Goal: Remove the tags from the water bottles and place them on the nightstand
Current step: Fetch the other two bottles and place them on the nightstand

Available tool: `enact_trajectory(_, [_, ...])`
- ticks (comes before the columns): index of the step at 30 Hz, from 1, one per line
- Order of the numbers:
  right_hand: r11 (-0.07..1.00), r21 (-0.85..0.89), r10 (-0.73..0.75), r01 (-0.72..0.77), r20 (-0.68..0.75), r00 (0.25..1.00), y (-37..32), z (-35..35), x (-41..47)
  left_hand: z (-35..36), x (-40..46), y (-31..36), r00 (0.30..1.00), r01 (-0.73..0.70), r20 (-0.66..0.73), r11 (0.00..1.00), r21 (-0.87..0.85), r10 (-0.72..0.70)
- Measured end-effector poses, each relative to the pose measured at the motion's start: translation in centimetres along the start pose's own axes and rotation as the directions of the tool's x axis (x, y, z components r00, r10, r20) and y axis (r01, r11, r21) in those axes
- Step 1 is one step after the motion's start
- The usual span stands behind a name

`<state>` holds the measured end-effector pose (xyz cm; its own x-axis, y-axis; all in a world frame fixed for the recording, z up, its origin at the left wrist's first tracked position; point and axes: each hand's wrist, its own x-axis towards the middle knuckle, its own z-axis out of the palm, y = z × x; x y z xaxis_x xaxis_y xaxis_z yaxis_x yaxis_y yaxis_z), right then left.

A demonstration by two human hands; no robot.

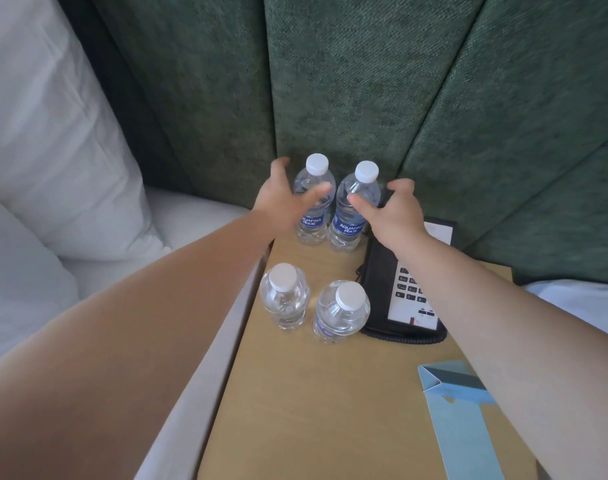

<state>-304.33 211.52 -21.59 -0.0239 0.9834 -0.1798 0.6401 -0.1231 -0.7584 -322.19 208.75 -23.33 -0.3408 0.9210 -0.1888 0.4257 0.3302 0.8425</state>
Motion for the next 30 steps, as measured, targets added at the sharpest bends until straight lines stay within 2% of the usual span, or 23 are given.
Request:
enact_trajectory(3, [0.997, -0.025, -0.076, 0.078, 0.095, 0.993, 1.5, -2.0, -3.0, -2.4, -3.5, 0.0, 0.998, 0.065, -0.001, 0.991, -0.114, -0.066])
enact_trajectory(7, [0.981, 0.132, -0.182, 0.143, 0.353, 0.918, 3.0, -4.0, -8.8, -5.3, -10.1, -1.6, 0.965, 0.037, 0.26, 0.97, -0.239, 0.027])
enact_trajectory(9, [0.979, 0.11, -0.201, 0.169, 0.446, 0.872, 3.7, -4.1, -10.7, -5.6, -12.4, -2.4, 0.928, 0.053, 0.371, 0.979, -0.197, 0.025])
enact_trajectory(11, [0.982, 0.064, -0.185, 0.176, 0.486, 0.854, 4.0, -3.5, -12.0, -4.8, -13.8, -3.2, 0.919, 0.033, 0.395, 0.997, -0.073, -0.001])
enact_trajectory(13, [0.98, 0.026, -0.184, 0.197, 0.48, 0.858, 4.0, -2.4, -12.8, -3.4, -14.5, -3.7, 0.954, -0.045, 0.299, 0.999, 0.027, 0.035])
enact_trajectory(15, [0.973, -0.007, -0.205, 0.231, 0.435, 0.877, 4.0, -1.3, -13.2, -2.3, -14.6, -3.9, 0.983, -0.106, 0.155, 0.993, 0.047, 0.097])
enact_trajectory(17, [0.97, -0.029, -0.215, 0.243, 0.369, 0.904, 4.1, -0.5, -13.3, -1.7, -14.4, -4.1, 0.991, -0.108, 0.08, 0.993, 0.053, 0.103])
enact_trajectory(21, [0.97, 0.002, -0.234, 0.245, 0.307, 0.923, 4.2, 0.1, -13.0, -1.6, -13.5, -3.9, 0.988, -0.11, 0.121, 0.991, 0.08, 0.1])
enact_trajectory(25, [0.972, 0.026, -0.23, 0.233, 0.296, 0.927, 3.4, 0.4, -11.5, -2.0, -11.6, -3.2, 0.977, -0.116, 0.193, 0.989, 0.093, 0.096])
enact_trajectory(30, [0.977, 0.012, -0.207, 0.213, 0.302, 0.93, 2.2, 0.3, -8.1, -2.1, -8.7, -1.9, 0.968, -0.133, 0.22, 0.99, 0.05, 0.119])
